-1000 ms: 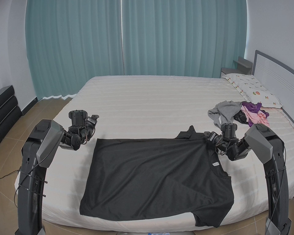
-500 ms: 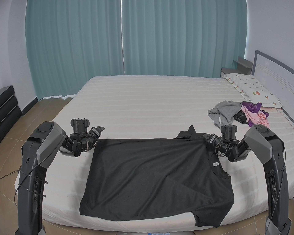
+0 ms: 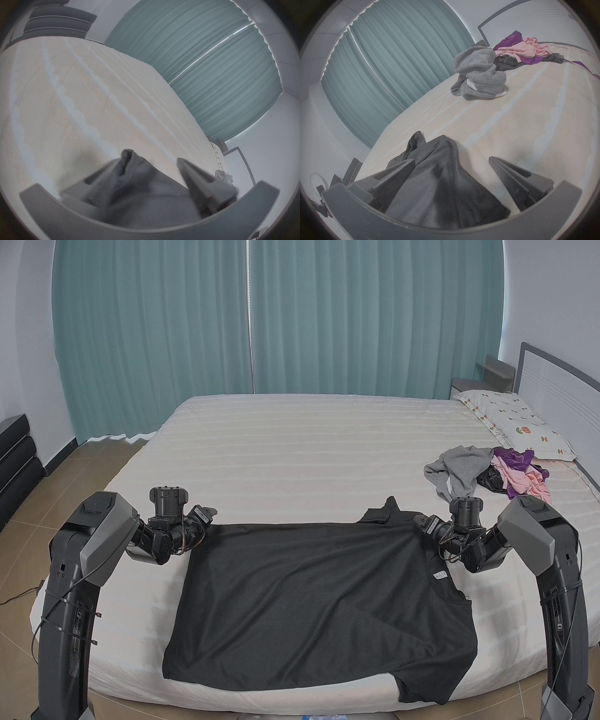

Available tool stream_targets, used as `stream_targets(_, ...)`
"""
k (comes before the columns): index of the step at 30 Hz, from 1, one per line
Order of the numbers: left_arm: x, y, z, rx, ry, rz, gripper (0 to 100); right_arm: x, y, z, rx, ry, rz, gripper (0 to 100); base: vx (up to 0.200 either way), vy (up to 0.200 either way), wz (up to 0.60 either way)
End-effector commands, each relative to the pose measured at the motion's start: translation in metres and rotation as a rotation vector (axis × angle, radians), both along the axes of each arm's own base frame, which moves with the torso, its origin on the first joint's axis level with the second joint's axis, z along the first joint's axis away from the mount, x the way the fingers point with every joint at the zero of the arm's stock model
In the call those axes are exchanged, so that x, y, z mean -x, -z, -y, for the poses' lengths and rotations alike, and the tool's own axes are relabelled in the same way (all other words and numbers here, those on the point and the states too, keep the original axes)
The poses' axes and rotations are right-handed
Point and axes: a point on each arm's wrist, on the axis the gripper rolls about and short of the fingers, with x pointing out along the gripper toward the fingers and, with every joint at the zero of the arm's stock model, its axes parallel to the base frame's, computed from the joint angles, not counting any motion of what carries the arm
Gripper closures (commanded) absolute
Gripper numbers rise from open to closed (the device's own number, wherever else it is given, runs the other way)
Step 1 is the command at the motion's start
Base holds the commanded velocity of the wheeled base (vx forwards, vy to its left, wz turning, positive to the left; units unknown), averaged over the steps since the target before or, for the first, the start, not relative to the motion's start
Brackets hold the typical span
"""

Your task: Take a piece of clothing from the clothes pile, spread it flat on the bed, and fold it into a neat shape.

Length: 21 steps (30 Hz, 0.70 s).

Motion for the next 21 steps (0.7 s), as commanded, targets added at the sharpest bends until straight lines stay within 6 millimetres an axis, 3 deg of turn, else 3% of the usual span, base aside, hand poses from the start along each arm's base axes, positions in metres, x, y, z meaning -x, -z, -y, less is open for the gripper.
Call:
stream_targets(1,0.000,0.006,0.001,-0.008,-0.002,-0.004,100,0.001,0.006,0.000,-0.004,-0.009,-0.014,0,0.000,0.000,0.00)
stream_targets(4,-0.001,0.005,0.000,-0.008,-0.012,-0.001,100,0.000,0.009,-0.001,-0.007,-0.021,-0.017,0,0.000,0.000,0.00)
stream_targets(5,-0.001,0.004,0.000,-0.008,-0.012,0.000,100,0.000,0.010,0.000,-0.008,-0.021,-0.018,100,0.000,0.000,0.00)
stream_targets(21,-0.004,-0.010,-0.007,0.023,-0.126,0.081,100,-0.013,-0.006,0.001,-0.021,-0.032,0.099,100,0.000,0.000,0.00)
